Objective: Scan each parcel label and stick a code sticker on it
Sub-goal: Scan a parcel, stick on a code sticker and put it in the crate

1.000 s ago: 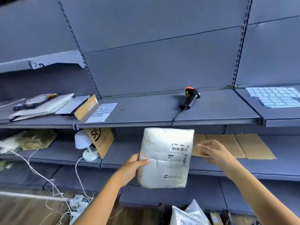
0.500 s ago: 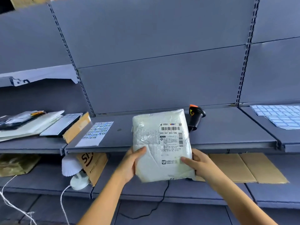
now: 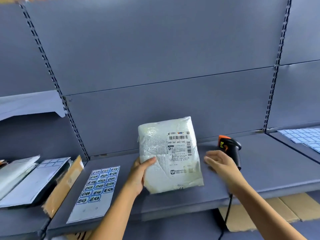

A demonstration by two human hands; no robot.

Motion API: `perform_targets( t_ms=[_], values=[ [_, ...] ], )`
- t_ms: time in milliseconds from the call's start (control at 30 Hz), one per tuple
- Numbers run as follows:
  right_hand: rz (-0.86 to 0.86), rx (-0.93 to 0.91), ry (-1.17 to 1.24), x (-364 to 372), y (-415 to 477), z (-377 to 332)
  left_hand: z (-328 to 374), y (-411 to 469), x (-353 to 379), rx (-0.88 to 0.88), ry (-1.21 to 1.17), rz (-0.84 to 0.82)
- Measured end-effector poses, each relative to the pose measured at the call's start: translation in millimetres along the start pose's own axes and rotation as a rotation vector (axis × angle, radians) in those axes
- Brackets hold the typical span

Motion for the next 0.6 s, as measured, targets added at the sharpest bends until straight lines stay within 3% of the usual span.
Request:
perform_targets(
  t_ms=[100, 233, 333, 467, 533, 600],
  values=[
    [0.39, -0.046, -0.329, -25, 27, 10, -7, 20, -11, -0.007, -0.014, 0.008],
    [0.465, 0.161, -0.677, -39, 57, 36, -17, 40, -20, -0.027, -0.023, 0.005],
    [0.557, 0.218, -0.685, -37, 65, 35, -26, 54, -23, -0.053, -0.031, -0.003],
    [0.501, 0.331, -0.68, -45, 73, 44, -35, 62, -23, -0.048, -0.041, 0.005],
    [0.506, 0.349, -0.571, -51, 79, 45, -36, 67, -23, -0.043, -0.039, -0.012],
    [0.469, 0.331, -0.253, -52, 81, 39, -37, 71, -22, -0.039, -0.038, -0.025]
  ],
)
Point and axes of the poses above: each hand's wrist, its own y-axis towards the middle knuckle, its own x-axis out of the palm, z = x × y, the point moved 2 cm from there along y, towards the middle knuckle, and after that the axes turned 8 degrees about y, right-handed, at the moved point
